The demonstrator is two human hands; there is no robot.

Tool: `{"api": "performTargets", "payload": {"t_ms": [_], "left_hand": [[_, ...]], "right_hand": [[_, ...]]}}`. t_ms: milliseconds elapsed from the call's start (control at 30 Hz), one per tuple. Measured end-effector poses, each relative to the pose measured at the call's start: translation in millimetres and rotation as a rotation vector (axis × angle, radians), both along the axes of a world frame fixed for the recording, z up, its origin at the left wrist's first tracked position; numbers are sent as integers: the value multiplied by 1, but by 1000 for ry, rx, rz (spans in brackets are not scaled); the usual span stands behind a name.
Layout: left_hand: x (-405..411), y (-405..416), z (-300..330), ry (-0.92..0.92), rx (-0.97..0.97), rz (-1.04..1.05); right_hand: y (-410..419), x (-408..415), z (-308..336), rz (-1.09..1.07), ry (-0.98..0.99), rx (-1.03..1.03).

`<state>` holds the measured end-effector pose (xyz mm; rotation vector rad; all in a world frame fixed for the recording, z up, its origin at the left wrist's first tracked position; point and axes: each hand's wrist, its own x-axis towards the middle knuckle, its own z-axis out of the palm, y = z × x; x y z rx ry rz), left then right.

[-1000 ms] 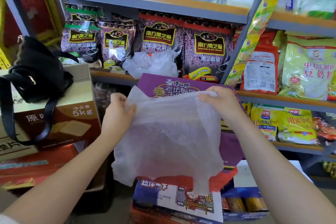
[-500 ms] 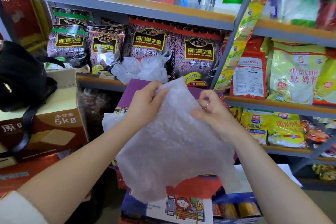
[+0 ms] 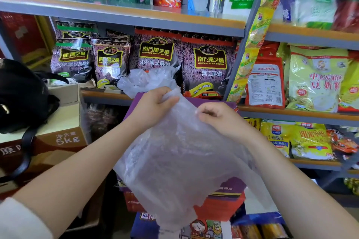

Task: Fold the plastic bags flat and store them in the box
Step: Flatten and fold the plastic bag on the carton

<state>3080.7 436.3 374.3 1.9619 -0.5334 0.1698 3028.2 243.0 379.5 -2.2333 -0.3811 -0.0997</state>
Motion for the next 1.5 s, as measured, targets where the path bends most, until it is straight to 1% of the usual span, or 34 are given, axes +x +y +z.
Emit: {"api": "performTargets", "payload": {"t_ms": [33,67,133,167,267,333,400,467,500,533,567,600,633,667,700,733,767,800,867,967,1000,1067,1133,1167,1200,1233,1267,1333,1367,1433,1500], "left_hand": [[3,-2,0,3,-13,25],[8,-3,-1,10,-35,52],[18,-4,-4,8,-68,126],[23,-3,-5,-6,-58,169],[39,0,-6,-40,-4,255],[52,2,-9,-34,12,310],[68,7,-17,-25,-3,396],[85,13,-26,28,-5,460],[91,16,-32,67,65,473],[96,17,-36,33,211,497],[98,12,-39,-75,359,487],[100,4,-39,-249,439,395],[99,-7,-37,-424,439,243],[95,-20,-31,-479,403,64],[92,-32,-26,-485,392,-80],[89,-42,-23,-452,415,-186],[88,-50,-22,-425,451,-246],[90,-55,-23,-402,463,-257],[97,-56,-30,-411,419,-224],[110,-52,-43,-378,377,-259],[114,-50,-48,-348,384,-283],[116,-47,-54,-310,384,-273],[118,-47,-57,-294,373,-221],[119,-49,-59,-291,375,-185],[119,-51,-59,-283,380,-155],[120,-53,-59,-280,380,-135],[120,-56,-60,-276,385,-117],[120,-60,-62,-257,414,-80],[119,-62,-64,-240,426,-68],[119,-65,-71,-197,461,-34],[119,-66,-77,-192,495,-5]], "right_hand": [[1,1,3,-3,-4,-1],[0,1,6,16,32,28],[-3,0,10,117,199,110],[-6,0,9,165,277,108],[-22,7,0,189,368,-49],[-36,18,-9,87,395,-64],[-47,28,-16,-49,352,-82],[-55,37,-20,-213,178,-164],[-57,42,-21,-294,78,-184],[-55,45,-20,-343,3,-162],[-52,48,-16,-350,-42,-131],[-48,51,-12,-332,-58,-114],[-44,55,-9,-309,-56,-114],[-41,60,-6,-292,-50,-119],[-39,64,-4,-282,-48,-124],[-38,68,-3,-281,-52,-125],[-39,72,-2,-285,-53,-117],[-41,74,-1,-289,-40,-104],[-51,74,-3,-290,29,-116],[-77,69,-8,-265,171,-310],[-86,66,-11,-265,219,-336],[-101,63,-17,-303,247,-329],[-106,63,-23,-420,133,-225],[-103,63,-25,-454,21,-158],[-98,63,-24,-435,-94,-135],[-94,63,-23,-371,-171,-171],[-91,63,-24,-291,-197,-241],[-89,65,-25,-178,-140,-396],[-91,65,-26,-147,-77,-423],[-99,66,-29,-93,33,-389],[-108,65,-29,-62,131,-320]]}}
